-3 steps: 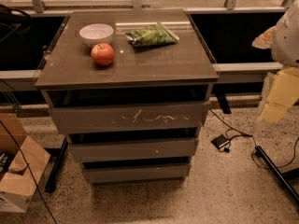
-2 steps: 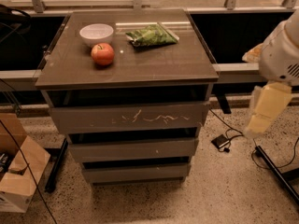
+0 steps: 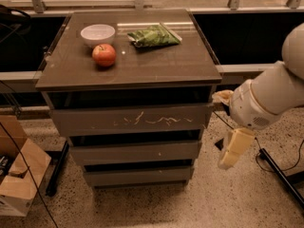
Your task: Open middle drawer
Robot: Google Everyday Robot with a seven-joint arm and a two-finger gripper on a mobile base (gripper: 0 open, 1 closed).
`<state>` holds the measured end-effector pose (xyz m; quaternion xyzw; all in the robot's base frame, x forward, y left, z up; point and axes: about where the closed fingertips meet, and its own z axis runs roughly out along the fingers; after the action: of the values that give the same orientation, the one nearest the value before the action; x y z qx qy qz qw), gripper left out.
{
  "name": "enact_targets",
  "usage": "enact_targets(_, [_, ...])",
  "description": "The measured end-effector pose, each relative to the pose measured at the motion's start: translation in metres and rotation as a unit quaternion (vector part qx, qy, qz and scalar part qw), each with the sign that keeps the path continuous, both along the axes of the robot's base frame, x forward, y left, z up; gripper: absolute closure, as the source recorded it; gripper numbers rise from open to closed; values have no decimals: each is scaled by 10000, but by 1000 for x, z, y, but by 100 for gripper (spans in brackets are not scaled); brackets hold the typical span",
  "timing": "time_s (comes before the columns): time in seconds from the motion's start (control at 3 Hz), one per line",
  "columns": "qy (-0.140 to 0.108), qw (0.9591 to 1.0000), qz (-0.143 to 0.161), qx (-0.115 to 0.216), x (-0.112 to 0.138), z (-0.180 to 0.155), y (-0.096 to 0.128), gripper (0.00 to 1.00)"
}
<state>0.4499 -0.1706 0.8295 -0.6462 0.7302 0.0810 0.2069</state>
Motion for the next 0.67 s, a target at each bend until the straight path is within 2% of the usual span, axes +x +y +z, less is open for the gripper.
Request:
enact_targets(0.33, [-38,10000,62,-10,1,0,1,0])
enact_targets(0.67, [-1,9997,-217,93,-1,-15,12,0])
